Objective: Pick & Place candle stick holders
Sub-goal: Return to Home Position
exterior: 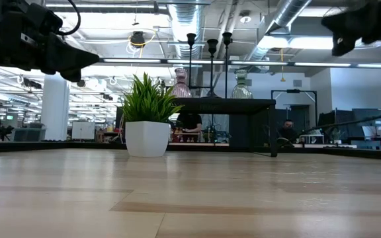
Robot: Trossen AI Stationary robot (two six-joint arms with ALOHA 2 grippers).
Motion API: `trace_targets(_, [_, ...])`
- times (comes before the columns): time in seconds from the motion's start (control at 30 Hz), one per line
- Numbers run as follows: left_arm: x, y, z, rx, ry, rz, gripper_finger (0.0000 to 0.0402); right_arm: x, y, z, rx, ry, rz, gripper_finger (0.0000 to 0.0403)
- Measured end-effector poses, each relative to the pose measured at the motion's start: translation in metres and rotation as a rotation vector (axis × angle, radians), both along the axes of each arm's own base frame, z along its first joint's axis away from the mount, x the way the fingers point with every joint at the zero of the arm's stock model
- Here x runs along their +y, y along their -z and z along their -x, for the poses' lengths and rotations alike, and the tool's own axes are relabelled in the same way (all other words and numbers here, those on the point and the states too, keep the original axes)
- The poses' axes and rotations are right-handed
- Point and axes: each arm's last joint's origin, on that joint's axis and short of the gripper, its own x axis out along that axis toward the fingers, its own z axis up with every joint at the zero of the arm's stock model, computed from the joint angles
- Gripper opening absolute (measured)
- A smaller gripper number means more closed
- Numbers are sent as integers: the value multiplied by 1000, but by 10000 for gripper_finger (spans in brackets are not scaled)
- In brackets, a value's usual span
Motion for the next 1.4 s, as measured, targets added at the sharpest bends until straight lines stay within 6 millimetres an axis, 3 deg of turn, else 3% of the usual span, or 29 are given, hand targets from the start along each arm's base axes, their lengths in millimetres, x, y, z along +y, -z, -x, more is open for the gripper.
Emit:
trace_targets(0.47, [0, 0, 0, 1, 0, 0, 7, 2, 50, -19, -10, -98, 13, 0])
trace_targets(1.4, [0, 6, -1, 68, 0, 11, 7, 1, 59, -20, 73, -76, 46, 0])
